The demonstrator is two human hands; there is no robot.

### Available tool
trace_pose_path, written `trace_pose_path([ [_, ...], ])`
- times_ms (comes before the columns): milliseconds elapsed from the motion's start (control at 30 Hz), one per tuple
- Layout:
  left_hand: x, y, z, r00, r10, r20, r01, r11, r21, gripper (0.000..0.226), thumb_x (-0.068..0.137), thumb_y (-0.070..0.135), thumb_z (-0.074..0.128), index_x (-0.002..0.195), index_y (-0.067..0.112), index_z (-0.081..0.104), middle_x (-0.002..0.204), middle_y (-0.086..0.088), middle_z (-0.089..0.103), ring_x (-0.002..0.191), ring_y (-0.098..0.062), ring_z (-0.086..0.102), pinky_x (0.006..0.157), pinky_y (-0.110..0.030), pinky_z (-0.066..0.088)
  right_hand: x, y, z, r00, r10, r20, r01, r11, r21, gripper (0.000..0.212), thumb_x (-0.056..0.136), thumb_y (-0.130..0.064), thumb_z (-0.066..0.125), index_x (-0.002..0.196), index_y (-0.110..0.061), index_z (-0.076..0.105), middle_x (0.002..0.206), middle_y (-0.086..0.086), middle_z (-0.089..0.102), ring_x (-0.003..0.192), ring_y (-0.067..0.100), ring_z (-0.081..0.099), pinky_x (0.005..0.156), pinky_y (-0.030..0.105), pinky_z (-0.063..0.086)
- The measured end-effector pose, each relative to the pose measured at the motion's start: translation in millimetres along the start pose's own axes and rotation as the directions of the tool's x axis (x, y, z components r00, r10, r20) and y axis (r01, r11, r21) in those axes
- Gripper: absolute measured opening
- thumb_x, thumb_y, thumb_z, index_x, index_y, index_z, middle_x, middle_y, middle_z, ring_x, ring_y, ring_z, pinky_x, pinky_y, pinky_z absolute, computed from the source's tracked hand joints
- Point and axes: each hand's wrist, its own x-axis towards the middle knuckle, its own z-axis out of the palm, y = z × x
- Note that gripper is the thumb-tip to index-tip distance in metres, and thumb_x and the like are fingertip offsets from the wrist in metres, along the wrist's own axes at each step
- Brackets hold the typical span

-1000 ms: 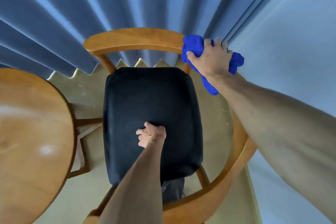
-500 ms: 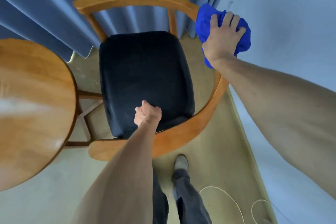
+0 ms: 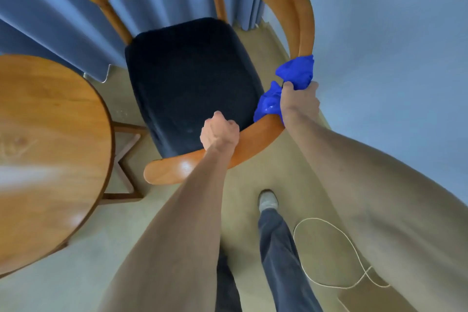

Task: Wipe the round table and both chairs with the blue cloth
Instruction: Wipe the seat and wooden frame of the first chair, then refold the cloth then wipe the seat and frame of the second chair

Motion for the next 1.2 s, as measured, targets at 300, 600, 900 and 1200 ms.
trace_pose_path([
  [300,-18,-49,-1,0.97,0.093,-0.223,-0.07,0.992,0.108,0.027,0.095,0.023,0.039,0.087,0.015,0.064,0.087,-0.005,0.067,0.095,-0.027,0.058,0.113,-0.044,0.021,-83,46,7,0.996,0.087,0.023,-0.089,0.897,0.432,0.026,0.09,-0.041,0.043,0.114,-0.044,0.054,0.092,-0.017,0.06,0.092,0.012,0.062,0.095,0.039,0.052],
  [600,-25,-142,-38,0.888,-0.07,-0.454,0.064,0.998,-0.029,0.037,0.102,0.032,0.029,0.122,0.02,0.058,0.126,-0.008,0.056,0.121,-0.027,0.047,0.111,-0.044,0.02,-145,69,47,0.968,0.252,-0.004,-0.213,0.826,0.521,0.049,0.088,-0.052,0.034,0.132,-0.04,0.051,0.111,-0.013,0.065,0.1,0.014,0.063,0.097,0.035,0.048],
  [900,-67,-216,-40,0.838,-0.527,-0.139,0.418,0.785,-0.457,0.044,0.102,0.031,0.027,0.118,0.004,0.057,0.122,-0.022,0.062,0.111,-0.04,0.057,0.094,-0.043,0.044,-207,76,75,0.962,0.264,-0.063,-0.202,0.85,0.486,0.041,0.093,-0.048,0.049,0.124,-0.023,0.054,0.102,-0.004,0.067,0.088,0.021,0.064,0.076,0.029,0.041],
  [1200,-103,-284,-42,0.836,-0.545,-0.06,0.486,0.787,-0.379,0.035,0.097,0.023,0.04,0.117,0.002,0.06,0.12,-0.025,0.061,0.11,-0.04,0.058,0.094,-0.038,0.046,-283,79,114,0.963,0.241,0.118,-0.259,0.723,0.64,0.044,0.082,-0.043,0.061,0.123,-0.027,0.054,0.106,-0.007,0.069,0.091,0.017,0.066,0.079,0.027,0.044],
])
